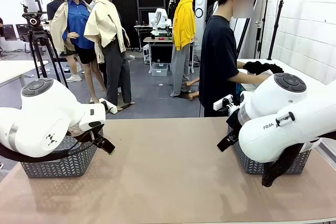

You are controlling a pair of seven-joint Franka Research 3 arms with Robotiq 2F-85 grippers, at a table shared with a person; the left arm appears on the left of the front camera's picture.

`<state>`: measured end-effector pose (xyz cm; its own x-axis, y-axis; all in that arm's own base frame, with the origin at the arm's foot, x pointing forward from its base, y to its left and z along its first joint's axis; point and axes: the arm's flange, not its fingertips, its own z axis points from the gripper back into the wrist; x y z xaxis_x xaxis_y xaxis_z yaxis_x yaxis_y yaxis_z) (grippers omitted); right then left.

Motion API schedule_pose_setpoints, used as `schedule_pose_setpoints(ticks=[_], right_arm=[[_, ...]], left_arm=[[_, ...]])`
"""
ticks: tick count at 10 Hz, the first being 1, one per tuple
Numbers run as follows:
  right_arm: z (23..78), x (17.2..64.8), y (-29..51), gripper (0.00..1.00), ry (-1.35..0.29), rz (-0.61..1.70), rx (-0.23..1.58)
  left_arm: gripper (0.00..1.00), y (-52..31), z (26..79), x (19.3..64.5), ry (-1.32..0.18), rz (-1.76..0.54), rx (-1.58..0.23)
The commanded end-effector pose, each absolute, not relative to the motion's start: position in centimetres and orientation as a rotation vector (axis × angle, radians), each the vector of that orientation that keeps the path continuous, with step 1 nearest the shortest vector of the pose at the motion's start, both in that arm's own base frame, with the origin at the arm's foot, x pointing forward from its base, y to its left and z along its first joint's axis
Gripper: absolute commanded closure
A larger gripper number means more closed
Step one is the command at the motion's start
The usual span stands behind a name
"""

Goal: Sort the tops and bottoms.
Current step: Lift clothes from the center of the table with your left hand.

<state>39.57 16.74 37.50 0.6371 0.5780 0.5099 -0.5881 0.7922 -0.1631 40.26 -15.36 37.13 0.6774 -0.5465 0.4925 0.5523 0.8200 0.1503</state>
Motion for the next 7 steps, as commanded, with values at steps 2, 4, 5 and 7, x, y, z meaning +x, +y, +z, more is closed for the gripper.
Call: schedule_pose_setpoints(ticks=[2, 4, 5, 7], right_arm=[[38.4, 39.7, 17.7, 0.0, -0.596, 0.662, 0.034], [40.6, 40.0, 18.0, 0.0, -0.643, 0.676, 0.024], [42.0, 40.2, 18.1, 0.0, -0.677, 0.679, 0.038], [46.6, 40.9, 17.1, 0.0, -0.772, 0.675, 0.006]], left_arm=[[0.0, -15.6, 38.3, 40.3, -0.572, -0.626, -0.03], [0.0, -16.4, 40.2, 40.4, -0.633, -0.64, -0.034], [0.0, -16.7, 41.5, 40.4, -0.667, -0.656, -0.026], [0.0, -16.1, 45.8, 40.4, -0.761, -0.691, 0.013]])
